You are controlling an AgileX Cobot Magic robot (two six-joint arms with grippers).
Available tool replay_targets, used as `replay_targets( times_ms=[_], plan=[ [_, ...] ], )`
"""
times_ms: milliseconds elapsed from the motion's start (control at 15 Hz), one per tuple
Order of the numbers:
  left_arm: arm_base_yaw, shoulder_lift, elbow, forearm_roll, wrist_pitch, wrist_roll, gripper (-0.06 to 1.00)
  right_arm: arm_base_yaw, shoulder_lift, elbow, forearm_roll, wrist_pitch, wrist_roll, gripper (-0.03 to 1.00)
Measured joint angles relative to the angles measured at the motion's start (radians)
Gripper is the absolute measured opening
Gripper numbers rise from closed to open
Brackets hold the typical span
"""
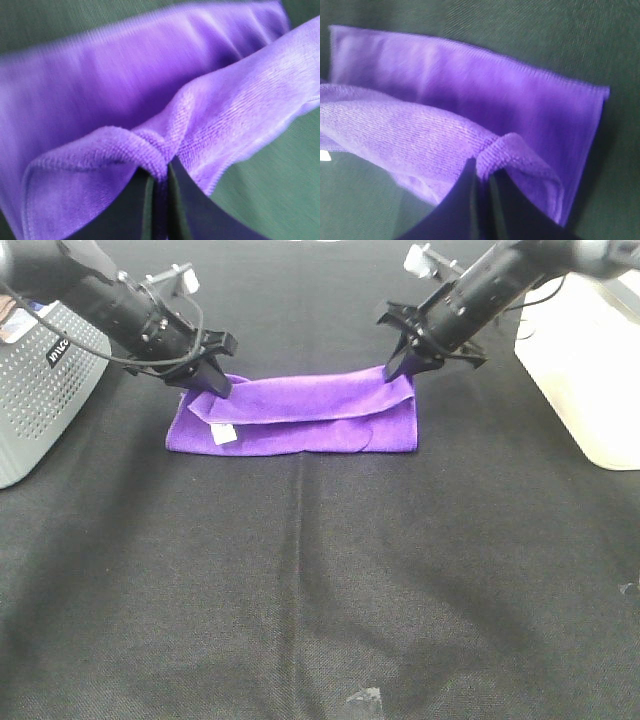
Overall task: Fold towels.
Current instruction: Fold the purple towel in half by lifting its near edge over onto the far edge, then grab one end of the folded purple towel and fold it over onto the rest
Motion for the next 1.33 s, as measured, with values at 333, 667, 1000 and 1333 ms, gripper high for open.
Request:
replay_targets(
  times_ms=[333,667,1000,1333],
  plan=[
    [0.000,0.096,-0.116,0.009,-0.001,-0.011,0.06,0.000,0.101,-0.133,-0.014,0.003,0.030,0.00],
    [0.000,0.171,-0.232,0.016,-0.020,-0.017,0.26,0.000,0.114,-0.137,-0.078,-0.008,0.031,0.02],
    [0.000,0.171,-0.237,0.128,-0.015,-0.083,0.40,0.000,0.128,-0.137,-0.109,-0.012,0.031,0.19],
    [0.001,0.173,-0.259,0.289,0.078,-0.226,0.65,0.000,0.130,-0.145,-0.216,-0.006,0.052,0.63]
  ],
)
